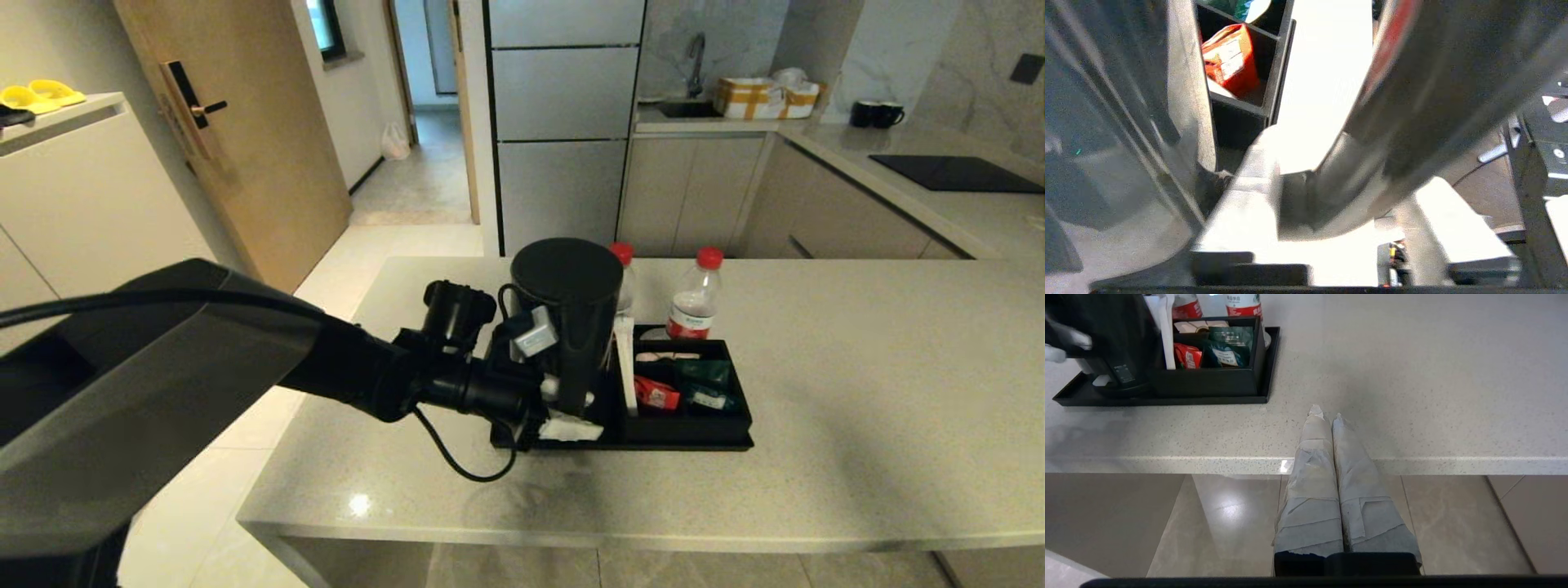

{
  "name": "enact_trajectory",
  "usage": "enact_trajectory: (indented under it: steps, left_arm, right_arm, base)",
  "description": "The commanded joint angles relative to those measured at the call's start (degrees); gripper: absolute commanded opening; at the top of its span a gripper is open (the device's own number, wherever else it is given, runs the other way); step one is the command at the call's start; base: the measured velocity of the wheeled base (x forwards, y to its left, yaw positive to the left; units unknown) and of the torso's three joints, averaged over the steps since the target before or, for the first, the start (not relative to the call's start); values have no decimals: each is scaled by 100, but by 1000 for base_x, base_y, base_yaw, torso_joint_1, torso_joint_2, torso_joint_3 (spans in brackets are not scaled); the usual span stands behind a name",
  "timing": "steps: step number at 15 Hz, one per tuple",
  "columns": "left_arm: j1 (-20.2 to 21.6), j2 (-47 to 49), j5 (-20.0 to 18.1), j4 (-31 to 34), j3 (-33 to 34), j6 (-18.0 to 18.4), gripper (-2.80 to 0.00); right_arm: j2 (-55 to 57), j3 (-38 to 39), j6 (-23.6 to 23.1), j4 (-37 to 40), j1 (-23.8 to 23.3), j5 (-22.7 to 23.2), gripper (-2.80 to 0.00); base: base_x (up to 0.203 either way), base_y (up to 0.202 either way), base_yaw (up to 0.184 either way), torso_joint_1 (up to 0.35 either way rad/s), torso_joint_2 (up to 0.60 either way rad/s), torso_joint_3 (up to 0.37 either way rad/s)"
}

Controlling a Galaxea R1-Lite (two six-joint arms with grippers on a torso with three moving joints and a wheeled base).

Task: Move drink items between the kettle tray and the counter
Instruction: Return the kettle to its original position

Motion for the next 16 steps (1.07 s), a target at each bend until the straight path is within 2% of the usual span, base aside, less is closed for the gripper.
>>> enact_trajectory:
  steps: [1, 16]
  left_arm:
    - [-16, 49, -57, -27, -14, 34, 0]
    - [79, -371, -40, -27, 100, -1, 0]
  right_arm:
    - [-1, 0, -5, 2, -1, -4, -280]
    - [-1, 0, -5, 2, -1, 4, -280]
  base:
    - [0, 0, 0, 0, 0, 0]
    - [0, 0, 0, 0, 0, 0]
